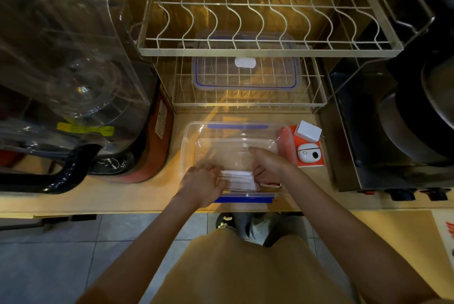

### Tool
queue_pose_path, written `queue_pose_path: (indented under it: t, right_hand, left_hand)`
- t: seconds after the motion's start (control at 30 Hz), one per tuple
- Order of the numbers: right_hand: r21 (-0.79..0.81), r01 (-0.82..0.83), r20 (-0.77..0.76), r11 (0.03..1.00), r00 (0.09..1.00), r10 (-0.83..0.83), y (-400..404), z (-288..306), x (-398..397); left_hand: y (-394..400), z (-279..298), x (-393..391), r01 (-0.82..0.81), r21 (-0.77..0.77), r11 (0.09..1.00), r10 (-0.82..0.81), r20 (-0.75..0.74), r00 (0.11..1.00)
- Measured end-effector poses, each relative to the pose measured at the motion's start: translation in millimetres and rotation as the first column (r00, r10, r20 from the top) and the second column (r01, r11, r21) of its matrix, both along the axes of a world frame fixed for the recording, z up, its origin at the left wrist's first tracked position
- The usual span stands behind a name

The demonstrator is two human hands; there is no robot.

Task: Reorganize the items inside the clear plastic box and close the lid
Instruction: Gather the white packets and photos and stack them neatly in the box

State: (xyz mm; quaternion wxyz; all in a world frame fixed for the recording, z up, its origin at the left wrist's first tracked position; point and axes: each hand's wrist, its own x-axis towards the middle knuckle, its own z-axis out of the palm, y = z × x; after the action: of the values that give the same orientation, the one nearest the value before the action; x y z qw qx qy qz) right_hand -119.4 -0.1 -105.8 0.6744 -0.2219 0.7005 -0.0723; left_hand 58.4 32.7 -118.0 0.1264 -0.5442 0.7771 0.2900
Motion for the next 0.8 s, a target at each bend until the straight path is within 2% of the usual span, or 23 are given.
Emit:
queue_pose_path:
  t: [0.17, 0.27, 0.37, 0.43, 0.5, 0.57, 0.67, 0.8]
  right_hand:
    - [-0.026, -0.016, -0.014, 1.0, 1.0, 0.015, 1.7, -4.2, 6.0]
    - [-0.093, -0.018, -0.053, 0.995, 0.999, 0.013, -0.1, -8.0, 4.9]
    - [-0.16, -0.085, -0.141, 0.983, 0.988, 0.062, 0.1, -12.3, 9.6]
    - [-0.209, -0.194, -0.218, 0.958, 0.965, 0.148, -0.4, -13.8, 12.3]
    - [-0.267, -0.344, -0.322, 0.9, 0.912, 0.253, 2.2, -11.6, 14.4]
    - [-0.354, -0.504, -0.417, 0.788, 0.839, 0.35, 5.5, -14.0, 17.7]
    - [-0.449, -0.641, -0.45, 0.622, 0.764, 0.462, 15.9, -25.5, 25.6]
    - [-0.378, -0.808, -0.514, 0.453, 0.589, 0.623, 26.3, -33.6, 32.4]
  left_hand:
    - [0.7, -2.3, 0.6, -0.006, -0.028, 1.0, 0.006, -0.011, 1.0]
    - [0.1, -3.6, 0.2, -0.004, -0.031, 1.0, 0.004, 0.008, 1.0]
    - [-1.3, -5.7, 0.4, 0.0, -0.007, 1.0, 0.0, 0.039, 0.999]
    - [-1.9, -6.4, -0.1, -0.007, 0.015, 1.0, 0.007, 0.04, 0.999]
    - [-1.6, -7.2, -0.6, -0.014, 0.018, 1.0, 0.014, 0.037, 0.999]
    - [-1.7, -7.7, -0.4, -0.012, 0.011, 1.0, 0.011, 0.039, 0.999]
    - [-2.0, -8.8, 0.7, -0.005, 0.012, 1.0, 0.005, 0.052, 0.999]
    - [-1.0, -7.0, -0.4, -0.012, 0.01, 1.0, 0.011, 0.046, 0.999]
